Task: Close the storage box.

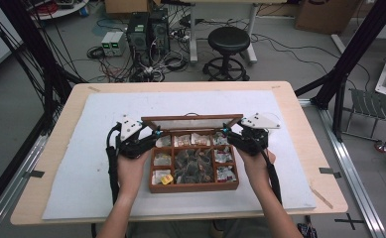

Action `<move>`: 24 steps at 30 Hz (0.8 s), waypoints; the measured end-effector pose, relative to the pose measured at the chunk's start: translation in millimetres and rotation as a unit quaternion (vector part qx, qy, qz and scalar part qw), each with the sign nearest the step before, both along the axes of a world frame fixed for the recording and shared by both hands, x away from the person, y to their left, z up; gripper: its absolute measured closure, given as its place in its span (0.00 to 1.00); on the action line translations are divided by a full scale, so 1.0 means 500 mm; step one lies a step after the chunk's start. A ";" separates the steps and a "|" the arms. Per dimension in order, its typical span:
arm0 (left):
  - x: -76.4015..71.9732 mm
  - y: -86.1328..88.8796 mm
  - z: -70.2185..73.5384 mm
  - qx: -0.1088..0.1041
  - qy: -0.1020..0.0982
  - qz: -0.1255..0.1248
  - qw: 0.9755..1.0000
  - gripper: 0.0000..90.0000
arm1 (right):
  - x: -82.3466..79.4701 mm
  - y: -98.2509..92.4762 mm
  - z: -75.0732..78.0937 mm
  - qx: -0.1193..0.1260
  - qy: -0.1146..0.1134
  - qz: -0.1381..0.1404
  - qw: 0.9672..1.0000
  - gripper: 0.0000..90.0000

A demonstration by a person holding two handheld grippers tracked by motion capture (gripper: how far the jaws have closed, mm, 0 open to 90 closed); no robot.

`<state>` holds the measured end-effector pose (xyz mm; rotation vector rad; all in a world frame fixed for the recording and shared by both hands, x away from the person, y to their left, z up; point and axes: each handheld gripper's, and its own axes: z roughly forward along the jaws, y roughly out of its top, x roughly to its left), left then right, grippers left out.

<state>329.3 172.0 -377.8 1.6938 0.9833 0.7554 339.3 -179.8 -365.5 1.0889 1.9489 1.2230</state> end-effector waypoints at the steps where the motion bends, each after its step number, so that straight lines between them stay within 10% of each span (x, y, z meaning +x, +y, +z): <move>1: 0.000 0.000 0.000 0.000 0.000 0.000 1.000 0.54 | 0.000 0.000 0.000 0.000 0.000 0.000 1.000 0.56; 24: -0.103 0.004 0.007 -0.034 -0.012 -0.021 0.999 0.54 | -0.074 -0.016 -0.009 0.017 0.012 0.017 1.000 0.53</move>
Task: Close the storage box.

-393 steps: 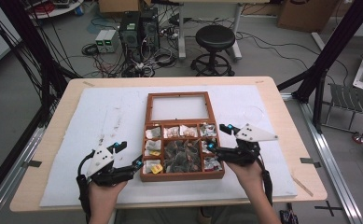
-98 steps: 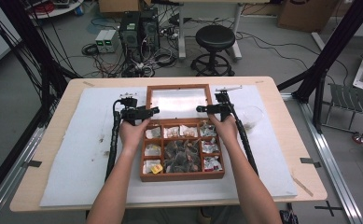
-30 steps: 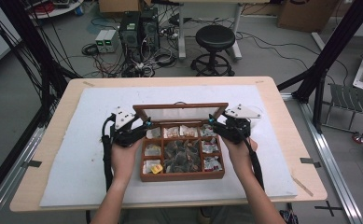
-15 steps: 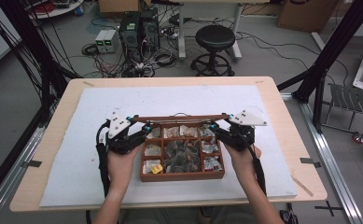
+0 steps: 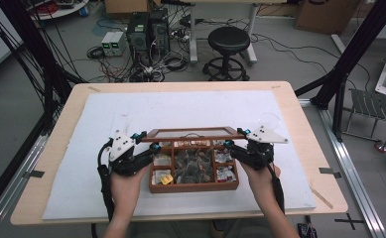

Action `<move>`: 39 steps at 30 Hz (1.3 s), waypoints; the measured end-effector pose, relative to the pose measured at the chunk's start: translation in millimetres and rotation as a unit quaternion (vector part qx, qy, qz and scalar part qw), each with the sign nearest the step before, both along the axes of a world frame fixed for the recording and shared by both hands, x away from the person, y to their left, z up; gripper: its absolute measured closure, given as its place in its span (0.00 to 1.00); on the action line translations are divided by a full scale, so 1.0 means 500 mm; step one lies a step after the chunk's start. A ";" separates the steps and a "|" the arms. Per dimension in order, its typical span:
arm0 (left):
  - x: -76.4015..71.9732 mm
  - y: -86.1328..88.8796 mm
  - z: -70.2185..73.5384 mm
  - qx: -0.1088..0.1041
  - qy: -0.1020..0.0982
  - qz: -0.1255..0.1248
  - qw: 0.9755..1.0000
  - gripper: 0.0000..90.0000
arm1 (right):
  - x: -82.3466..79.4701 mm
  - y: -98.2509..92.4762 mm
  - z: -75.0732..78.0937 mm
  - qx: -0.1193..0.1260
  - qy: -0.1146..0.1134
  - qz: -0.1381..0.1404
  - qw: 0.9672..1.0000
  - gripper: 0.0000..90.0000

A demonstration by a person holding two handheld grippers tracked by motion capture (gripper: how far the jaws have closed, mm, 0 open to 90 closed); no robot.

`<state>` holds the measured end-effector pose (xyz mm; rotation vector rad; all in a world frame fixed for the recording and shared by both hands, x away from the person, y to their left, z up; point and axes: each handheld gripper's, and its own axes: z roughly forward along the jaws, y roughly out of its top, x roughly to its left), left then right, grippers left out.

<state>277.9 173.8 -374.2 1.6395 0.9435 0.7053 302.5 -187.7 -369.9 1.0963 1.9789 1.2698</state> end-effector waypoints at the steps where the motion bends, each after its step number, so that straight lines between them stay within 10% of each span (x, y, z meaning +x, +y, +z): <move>1: 0.000 0.000 0.000 0.000 0.000 0.000 1.000 0.54 | 0.000 0.000 0.000 0.000 0.000 0.000 1.000 0.53; 39: -0.095 0.001 -0.065 0.011 0.053 -0.022 0.998 0.46 | -0.112 -0.017 -0.065 0.006 0.038 0.018 0.999 0.50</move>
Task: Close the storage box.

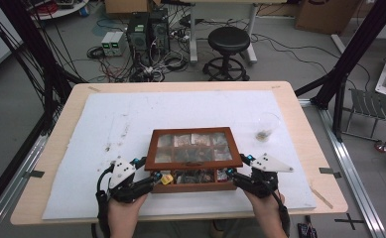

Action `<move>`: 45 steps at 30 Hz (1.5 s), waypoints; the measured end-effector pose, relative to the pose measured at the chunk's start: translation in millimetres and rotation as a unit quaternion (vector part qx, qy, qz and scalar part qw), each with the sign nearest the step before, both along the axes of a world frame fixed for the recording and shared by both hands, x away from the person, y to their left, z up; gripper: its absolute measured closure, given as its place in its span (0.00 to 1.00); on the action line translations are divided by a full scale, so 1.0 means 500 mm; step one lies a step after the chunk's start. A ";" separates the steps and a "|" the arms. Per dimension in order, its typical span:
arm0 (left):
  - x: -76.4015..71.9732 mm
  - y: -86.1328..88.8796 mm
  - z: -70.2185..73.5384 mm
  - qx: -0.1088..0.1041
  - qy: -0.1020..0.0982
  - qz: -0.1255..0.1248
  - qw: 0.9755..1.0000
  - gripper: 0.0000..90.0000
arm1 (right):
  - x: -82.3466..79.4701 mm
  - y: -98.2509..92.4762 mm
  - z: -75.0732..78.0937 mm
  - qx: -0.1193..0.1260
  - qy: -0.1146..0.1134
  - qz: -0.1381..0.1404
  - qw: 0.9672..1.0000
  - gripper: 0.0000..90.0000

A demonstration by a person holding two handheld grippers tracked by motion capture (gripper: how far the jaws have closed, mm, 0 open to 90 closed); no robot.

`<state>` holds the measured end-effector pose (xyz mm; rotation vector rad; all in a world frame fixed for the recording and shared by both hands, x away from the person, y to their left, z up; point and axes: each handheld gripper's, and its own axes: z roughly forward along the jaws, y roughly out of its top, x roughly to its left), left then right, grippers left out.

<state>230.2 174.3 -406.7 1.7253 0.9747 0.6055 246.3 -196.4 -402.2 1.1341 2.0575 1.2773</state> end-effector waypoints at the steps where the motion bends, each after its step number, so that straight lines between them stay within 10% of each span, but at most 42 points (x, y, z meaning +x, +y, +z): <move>1: -0.002 -0.001 -0.002 0.003 0.003 -0.001 1.000 0.46 | -0.004 -0.002 -0.006 0.002 0.006 0.001 1.000 0.50; 45: -0.044 -0.004 -0.071 0.036 0.065 -0.021 0.997 0.45 | -0.056 -0.020 -0.078 -0.009 0.063 0.013 0.998 0.51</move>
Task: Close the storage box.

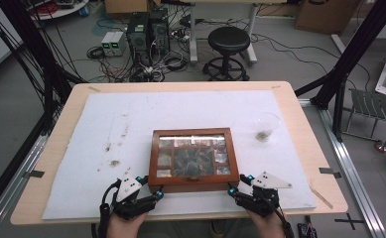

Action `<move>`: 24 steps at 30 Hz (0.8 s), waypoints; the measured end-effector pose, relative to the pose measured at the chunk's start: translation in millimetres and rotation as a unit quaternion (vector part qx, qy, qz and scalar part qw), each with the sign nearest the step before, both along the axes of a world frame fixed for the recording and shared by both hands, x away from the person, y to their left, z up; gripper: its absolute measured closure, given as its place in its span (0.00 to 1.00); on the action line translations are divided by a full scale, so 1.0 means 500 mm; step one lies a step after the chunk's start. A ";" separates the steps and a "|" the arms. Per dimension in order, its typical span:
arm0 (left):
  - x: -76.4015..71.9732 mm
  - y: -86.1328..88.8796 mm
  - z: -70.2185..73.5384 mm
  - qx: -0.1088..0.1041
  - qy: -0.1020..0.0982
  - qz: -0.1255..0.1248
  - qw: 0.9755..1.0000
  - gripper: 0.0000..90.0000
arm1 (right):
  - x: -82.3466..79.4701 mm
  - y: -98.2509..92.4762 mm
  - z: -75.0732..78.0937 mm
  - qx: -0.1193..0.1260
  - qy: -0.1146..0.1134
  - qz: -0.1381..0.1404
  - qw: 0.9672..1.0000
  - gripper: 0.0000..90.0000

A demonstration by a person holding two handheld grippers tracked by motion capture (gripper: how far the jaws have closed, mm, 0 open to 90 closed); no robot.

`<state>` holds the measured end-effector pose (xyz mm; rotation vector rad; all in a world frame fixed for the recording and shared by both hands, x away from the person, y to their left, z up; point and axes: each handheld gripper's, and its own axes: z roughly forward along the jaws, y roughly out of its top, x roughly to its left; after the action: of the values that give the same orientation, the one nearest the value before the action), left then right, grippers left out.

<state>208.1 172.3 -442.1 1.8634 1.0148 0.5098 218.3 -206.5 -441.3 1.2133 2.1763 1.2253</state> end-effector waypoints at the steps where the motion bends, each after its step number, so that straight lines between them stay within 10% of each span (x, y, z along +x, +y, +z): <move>1: 0.000 0.000 0.000 0.000 0.000 0.000 1.000 0.45 | -0.001 -0.001 0.000 0.001 0.003 0.000 1.000 0.50; 11: -0.006 0.014 0.011 -0.010 -0.004 -0.007 1.000 0.40 | -0.013 -0.039 0.028 0.012 -0.010 0.005 1.000 0.39; 24: 0.019 0.073 0.105 -0.027 -0.087 0.003 0.996 0.27 | 0.052 -0.108 0.122 0.044 -0.079 -0.031 0.995 0.23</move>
<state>217.7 208.7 -389.5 1.7362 0.9094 0.6326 244.3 -260.7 -380.4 1.1658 1.9754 1.3551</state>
